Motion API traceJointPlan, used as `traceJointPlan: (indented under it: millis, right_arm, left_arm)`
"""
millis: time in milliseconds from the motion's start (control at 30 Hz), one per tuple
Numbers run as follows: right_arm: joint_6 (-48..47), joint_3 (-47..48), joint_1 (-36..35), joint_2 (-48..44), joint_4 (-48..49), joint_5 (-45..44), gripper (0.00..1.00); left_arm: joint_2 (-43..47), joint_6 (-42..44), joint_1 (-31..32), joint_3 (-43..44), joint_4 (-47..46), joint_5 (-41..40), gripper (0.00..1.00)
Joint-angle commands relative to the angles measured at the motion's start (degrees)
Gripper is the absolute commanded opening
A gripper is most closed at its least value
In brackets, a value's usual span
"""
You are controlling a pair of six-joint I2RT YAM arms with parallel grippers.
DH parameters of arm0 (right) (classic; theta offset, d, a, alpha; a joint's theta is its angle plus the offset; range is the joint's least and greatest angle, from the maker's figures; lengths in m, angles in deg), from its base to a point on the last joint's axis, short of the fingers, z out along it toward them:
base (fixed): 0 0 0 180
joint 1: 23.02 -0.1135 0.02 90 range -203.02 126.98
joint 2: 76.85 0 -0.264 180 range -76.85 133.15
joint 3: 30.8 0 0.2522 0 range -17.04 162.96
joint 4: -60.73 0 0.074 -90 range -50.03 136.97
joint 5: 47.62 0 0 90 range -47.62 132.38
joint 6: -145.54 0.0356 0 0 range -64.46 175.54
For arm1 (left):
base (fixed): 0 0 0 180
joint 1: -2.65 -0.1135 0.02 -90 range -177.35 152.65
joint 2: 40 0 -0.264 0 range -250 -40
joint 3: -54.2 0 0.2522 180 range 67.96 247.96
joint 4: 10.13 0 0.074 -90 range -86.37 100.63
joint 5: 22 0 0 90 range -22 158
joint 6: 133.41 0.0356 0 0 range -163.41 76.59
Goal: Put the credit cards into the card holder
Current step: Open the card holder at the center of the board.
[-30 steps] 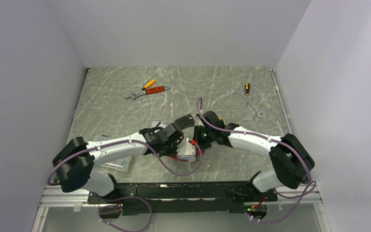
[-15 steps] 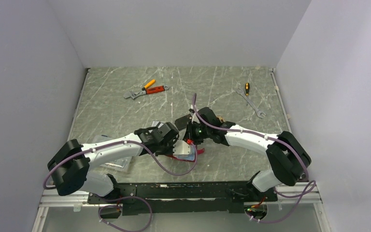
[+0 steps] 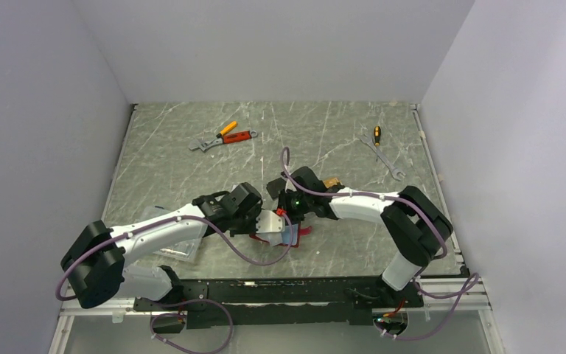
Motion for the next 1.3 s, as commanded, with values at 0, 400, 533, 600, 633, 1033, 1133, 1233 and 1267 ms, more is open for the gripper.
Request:
traceJointPlan:
  millis: [0,400,533,600,633,1033,1133,1233,1267]
  right_arm:
    - [-0.42,2.89,-0.19,1.74,4.68,1.27,0.0]
    - [0.08,0.81,-0.18,3.81,4.67,0.47,0.0]
    - [0.52,-1.36,0.7,1.09,4.54,0.99,0.0]
    - [1.07,-2.57,1.67,-0.47,5.05,1.83,0.0]
    - [1.22,-3.1,2.15,-1.15,5.2,2.4,0.0]
    - [0.08,-8.4,8.25,-11.39,2.34,5.38,0.0]
    - [-0.89,-10.4,10.06,-13.3,-0.12,5.33,0.0]
    - [-2.35,-11.52,10.94,-14.86,-2.42,4.88,0.0]
    - [-2.76,-11.73,11.15,-15.09,-3.09,4.82,0.0]
  left_arm:
    - [0.29,1.08,-0.36,4.24,1.1,3.48,0.21]
    - [-7.81,1.25,-0.03,7.67,-2.05,9.77,0.21]
    - [-10.65,2.94,-0.01,5.74,-3.99,7.58,0.19]
    - [-10.98,3.58,-0.01,4.49,-5.19,6.99,0.18]
    - [-11.09,3.72,0.06,3.83,-5.51,6.66,0.18]
    - [-10.67,4.66,0.41,0.39,-7.87,4.38,0.17]
    - [-11.37,4.77,0.61,0.43,-8.03,3.24,0.17]
    - [-11.59,4.92,0.89,0.24,-8.5,2.68,0.16]
    - [-11.63,5.0,1.03,0.16,-8.63,2.55,0.16]
